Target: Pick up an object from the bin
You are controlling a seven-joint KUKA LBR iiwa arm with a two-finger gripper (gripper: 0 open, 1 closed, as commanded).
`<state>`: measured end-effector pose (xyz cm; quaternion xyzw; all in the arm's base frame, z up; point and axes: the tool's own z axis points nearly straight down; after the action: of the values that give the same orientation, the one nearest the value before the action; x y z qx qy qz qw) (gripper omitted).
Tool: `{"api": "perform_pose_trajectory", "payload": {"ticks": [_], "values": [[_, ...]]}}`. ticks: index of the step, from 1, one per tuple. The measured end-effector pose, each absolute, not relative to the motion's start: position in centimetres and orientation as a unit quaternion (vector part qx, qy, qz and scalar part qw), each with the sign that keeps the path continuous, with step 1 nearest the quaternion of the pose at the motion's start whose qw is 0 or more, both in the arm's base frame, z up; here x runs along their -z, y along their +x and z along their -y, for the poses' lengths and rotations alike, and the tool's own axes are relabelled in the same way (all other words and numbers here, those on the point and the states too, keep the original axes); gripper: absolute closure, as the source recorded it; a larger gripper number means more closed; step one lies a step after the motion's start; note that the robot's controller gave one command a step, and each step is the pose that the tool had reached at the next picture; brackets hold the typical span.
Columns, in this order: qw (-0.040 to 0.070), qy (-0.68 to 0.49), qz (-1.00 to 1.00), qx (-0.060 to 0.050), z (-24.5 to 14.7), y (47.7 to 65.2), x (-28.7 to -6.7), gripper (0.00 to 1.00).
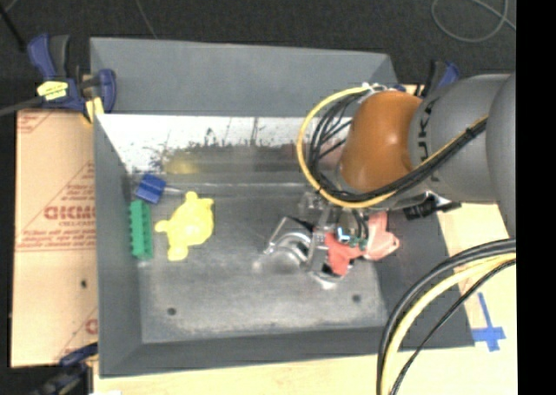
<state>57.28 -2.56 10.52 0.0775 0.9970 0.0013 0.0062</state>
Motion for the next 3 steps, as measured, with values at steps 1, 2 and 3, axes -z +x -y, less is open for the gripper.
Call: {"api": "perform_pose_trajectory", "payload": {"ticks": [1,2,3], "values": [[0.006,-0.029,-1.0,0.0,2.2,58.7,-10.6,0.0],[0.016,0.204,-0.979,-0.006,2.7,56.7,-7.9,1.0],[0.017,0.204,-0.979,-0.006,2.7,56.6,-7.8,1.0]]}}
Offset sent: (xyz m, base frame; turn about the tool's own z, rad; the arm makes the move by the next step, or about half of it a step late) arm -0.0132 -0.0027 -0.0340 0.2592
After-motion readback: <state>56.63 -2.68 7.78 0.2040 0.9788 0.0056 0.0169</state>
